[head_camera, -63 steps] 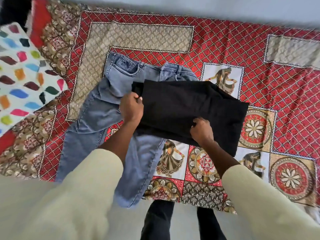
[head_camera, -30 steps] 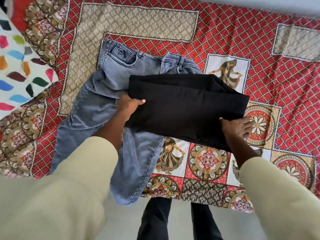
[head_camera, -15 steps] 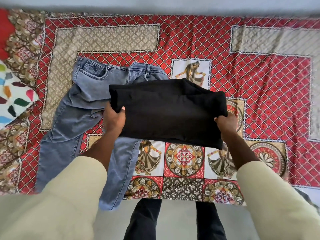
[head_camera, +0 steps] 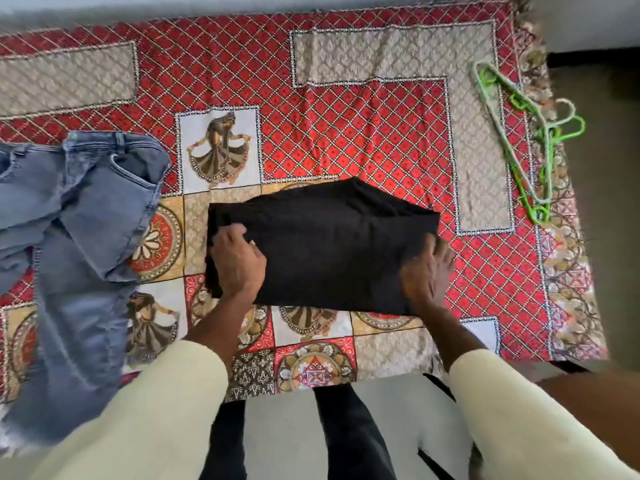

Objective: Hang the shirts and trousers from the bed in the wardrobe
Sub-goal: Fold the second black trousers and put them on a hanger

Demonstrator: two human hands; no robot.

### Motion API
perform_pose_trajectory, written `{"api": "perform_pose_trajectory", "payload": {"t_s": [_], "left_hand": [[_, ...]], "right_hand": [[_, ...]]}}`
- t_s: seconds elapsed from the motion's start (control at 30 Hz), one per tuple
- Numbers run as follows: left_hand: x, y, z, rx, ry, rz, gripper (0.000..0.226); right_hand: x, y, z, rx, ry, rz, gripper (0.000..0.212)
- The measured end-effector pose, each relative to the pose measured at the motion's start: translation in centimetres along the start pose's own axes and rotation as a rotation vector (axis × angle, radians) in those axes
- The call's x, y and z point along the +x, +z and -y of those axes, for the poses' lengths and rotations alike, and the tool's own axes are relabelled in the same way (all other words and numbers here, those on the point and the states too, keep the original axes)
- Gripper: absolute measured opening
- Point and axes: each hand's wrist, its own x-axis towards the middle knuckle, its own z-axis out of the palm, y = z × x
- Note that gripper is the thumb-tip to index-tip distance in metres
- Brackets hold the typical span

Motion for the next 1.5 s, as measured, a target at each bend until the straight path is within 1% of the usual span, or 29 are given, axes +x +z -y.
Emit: {"api": "perform_pose_trajectory", "payload": {"t_s": [0.03, 0.07, 0.1, 0.13, 0.17, 0.2, 0.23, 0.3, 0.33, 0.4, 0.43, 0.47, 0.5, 0.57, 0.6, 0.67, 0.77, 0.83, 0.87, 0.93, 1.03, 1.17, 1.23, 1.3, 1.37, 1.4, 1.43, 1.5], "left_hand": [[-0.8, 1.3, -1.5, 0.035, 0.207, 0.076, 0.032], [-1.4, 2.6, -3.0, 0.087, 0.387, 0.192, 0.033], [-1.8, 3.6, -4.0, 0.167, 0.502, 0.331, 0.038], [-2.0, 4.3, -4.9, 0.253, 0.533, 0.439, 0.045], [-1.9, 5.1, -6.1, 0.341, 0.485, 0.521, 0.053], [-1.7, 5.5, -6.8, 0.403, 0.396, 0.558, 0.059], [-1.4, 5.7, -7.2, 0.437, 0.306, 0.564, 0.061], [-1.1, 6.1, -9.2, 0.505, 0.218, 0.549, 0.053], [-1.1, 6.1, -10.7, 0.541, 0.205, 0.524, 0.044], [-0.9, 6.1, -13.3, 0.546, 0.21, 0.465, 0.029], [-0.6, 6.4, -15.1, 0.508, 0.24, 0.45, 0.023], [-0.3, 6.6, -16.6, 0.445, 0.279, 0.44, 0.02], [0.2, 7.1, -18.6, 0.373, 0.336, 0.436, 0.02], [1.0, 8.0, -22.5, 0.224, 0.445, 0.427, 0.029], [1.3, 8.7, -24.8, 0.152, 0.489, 0.429, 0.036], [1.5, 9.9, -28.6, 0.042, 0.519, 0.452, 0.045], [1.4, 12.3, -33.1, -0.009, 0.549, 0.533, 0.059], [0.9, 13.5, -35.3, -0.028, 0.567, 0.614, 0.067], [0.7, 14.2, -36.5, -0.047, 0.583, 0.629, 0.069], [0.4, 15.3, -38.3, -0.086, 0.593, 0.633, 0.069], [0.0, 16.3, -39.4, -0.105, 0.6, 0.616, 0.066], [-0.6, 16.6, -39.2, -0.076, 0.614, 0.605, 0.06], [-0.6, 16.4, -38.9, -0.083, 0.587, 0.588, 0.055], [-0.4, 16.4, -38.6, -0.143, 0.514, 0.561, 0.045], [-0.1, 16.2, -38.5, -0.315, 0.351, 0.603, 0.039], [0.0, 15.9, -38.5, -0.431, 0.248, 0.659, 0.042], [-0.1, 15.5, -38.5, -0.546, 0.155, 0.717, 0.05], [-0.2, 14.8, -38.3, -0.742, 0.019, 0.79, 0.066]], "right_hand": [[0.1, 1.0, -0.7, -0.019, -0.151, 0.097, 0.056], [0.3, 1.8, -1.2, -0.052, -0.261, 0.214, 0.057], [0.4, 2.3, -1.4, -0.084, -0.313, 0.323, 0.06], [0.6, 2.7, -1.7, -0.115, -0.315, 0.399, 0.064], [1.1, 2.7, -2.5, -0.127, -0.273, 0.434, 0.067], [1.7, 2.6, -3.0, -0.13, -0.219, 0.442, 0.069], [2.1, 2.5, -3.5, -0.129, -0.169, 0.44, 0.071], [3.5, 2.1, -5.0, -0.125, -0.1, 0.421, 0.069], [4.3, 1.7, -5.6, -0.098, -0.096, 0.417, 0.062], [5.8, 0.8, -6.3, 0.068, -0.026, 0.37, 0.04], [6.9, 0.0, -6.7, 0.151, 0.049, 0.322, 0.032], [7.9, -0.8, -7.1, 0.206, 0.1, 0.239, 0.03], [9.4, -1.9, -7.6, 0.231, 0.12, 0.129, 0.032], [12.1, -4.0, -9.0, 0.215, 0.124, -0.047, 0.039], [13.7, -5.0, -10.2, 0.209, 0.155, -0.112, 0.04], [16.6, -6.3, -12.7, 0.188, 0.245, -0.189, 0.038], [20.3, -7.6, -17.1, 0.08, 0.335, -0.183, 0.036], [22.2, -8.0, -18.9, 0.002, 0.318, -0.142, 0.039], [23.3, -7.8, -19.6, -0.032, 0.296, -0.129, 0.039], [25.2, -7.6, -20.3, -0.048, 0.291, -0.081, 0.039], [26.7, -7.3, -20.6, 0.017, 0.332, -0.019, 0.033], [26.4, -7.6, -20.6, 0.07, 0.377, -0.009, 0.024], [25.6, -7.8, -20.3, 0.112, 0.381, -0.07, 0.023], [24.2, -7.5, -19.4, 0.248, 0.422, -0.138, 0.029], [21.9, -7.1, -18.1, 0.394, 0.483, -0.163, 0.031], [20.5, -6.7, -17.1, 0.45, 0.498, -0.166, 0.027], [18.9, -6.0, -15.9, 0.495, 0.495, -0.16, 0.021], [15.7, -4.6, -13.3, 0.58, 0.49, -0.149, 0.011]]}}
